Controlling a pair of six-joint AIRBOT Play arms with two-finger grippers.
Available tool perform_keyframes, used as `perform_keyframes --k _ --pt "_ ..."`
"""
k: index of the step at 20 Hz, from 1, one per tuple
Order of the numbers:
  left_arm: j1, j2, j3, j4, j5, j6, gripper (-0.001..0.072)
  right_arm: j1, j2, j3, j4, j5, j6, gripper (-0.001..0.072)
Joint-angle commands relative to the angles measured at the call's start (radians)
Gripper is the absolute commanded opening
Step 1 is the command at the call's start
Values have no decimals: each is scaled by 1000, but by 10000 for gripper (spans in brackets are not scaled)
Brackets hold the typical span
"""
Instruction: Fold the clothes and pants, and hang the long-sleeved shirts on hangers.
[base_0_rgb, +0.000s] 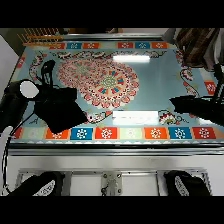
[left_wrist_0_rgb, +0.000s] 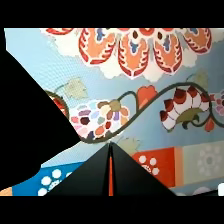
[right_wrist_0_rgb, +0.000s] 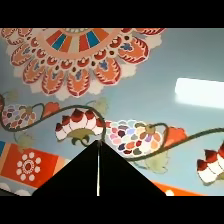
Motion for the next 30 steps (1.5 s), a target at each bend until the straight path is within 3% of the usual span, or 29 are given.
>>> perform_keyframes --k 1,13,14,15,16,19,21,27,30 --pt "-1 0 0 0 0 0 12 -1 0 1 0 0 0 16" --pt "-1 0 0 6 15 5 12 -1 0 1 0 0 0 16" --pt "5 1 2 35 47 34 172 -1 0 1 0 0 0 15" --pt "16 0 13 90 62 62 620 -1 0 1 0 0 0 16" --pt "38 0 29 171 76 55 714 -1 0 1 0 0 0 16" --pt "132 -4 49 407 85 -21 714 -1 0 1 1 0 0 16" --pt "221 -41 49 480 49 -33 714 -1 0 1 1 0 0 16" --pt "380 -261 43 458 -37 -33 714 -1 0 1 1 1 0 16" --pt "374 -314 -38 348 29 -25 714 -1 0 1 2 0 0 16"
